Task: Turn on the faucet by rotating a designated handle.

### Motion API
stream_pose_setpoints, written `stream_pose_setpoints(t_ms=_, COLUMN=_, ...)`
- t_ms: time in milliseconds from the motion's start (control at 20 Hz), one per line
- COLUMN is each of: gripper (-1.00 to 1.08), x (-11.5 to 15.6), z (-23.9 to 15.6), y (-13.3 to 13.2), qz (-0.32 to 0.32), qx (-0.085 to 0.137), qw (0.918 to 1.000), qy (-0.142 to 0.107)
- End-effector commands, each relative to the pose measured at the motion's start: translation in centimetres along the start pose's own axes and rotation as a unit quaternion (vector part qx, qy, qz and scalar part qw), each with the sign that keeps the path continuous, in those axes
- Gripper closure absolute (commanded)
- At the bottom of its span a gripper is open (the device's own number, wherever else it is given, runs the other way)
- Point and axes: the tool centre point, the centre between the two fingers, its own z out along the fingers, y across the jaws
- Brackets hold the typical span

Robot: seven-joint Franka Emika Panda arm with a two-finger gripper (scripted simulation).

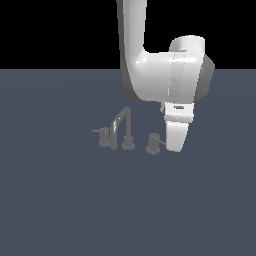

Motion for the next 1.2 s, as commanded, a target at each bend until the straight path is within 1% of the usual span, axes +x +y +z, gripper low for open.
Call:
stream_pose_setpoints(t_ms=0, gripper=1.08, x=-1.6, z=-0.1, y=0.9, qz=-0.012, qx=-0.004, qw=0.9999, qy=-0.004)
stream_pose_setpoints(t_ms=50, gripper=1.08, x=-0.1, z=0.0, y=0.3, qz=0.000, qx=-0.001, qw=1.0000, qy=0.000)
stream_pose_setpoints(t_ms=550, gripper=1.08, x=-4.9, z=-0.1, y=2.9, qz=-0.012, qx=-0.004, qw=0.9999, qy=-0.004)
stream_pose_setpoints(t_ms=600, gripper=1.08, x=-4.9, z=-0.1, y=2.9, qz=-0.012, qx=-0.004, qw=0.9999, qy=-0.004)
stream_pose_setpoints(t_ms=650, gripper=1.08, x=-1.7, z=-0.1, y=2.4, qz=0.013, qx=-0.002, qw=0.9999, qy=0.003)
stream_pose_setpoints(t_ms=1100, gripper=1.08, x=-8.6, z=-0.1, y=1.9, qz=-0.011, qx=-0.004, qw=0.9999, qy=-0.004)
stream_pose_setpoints(t_ms=1150, gripper=1.08, x=-8.6, z=-0.1, y=1.9, qz=-0.011, qx=-0.004, qw=0.9999, qy=-0.004)
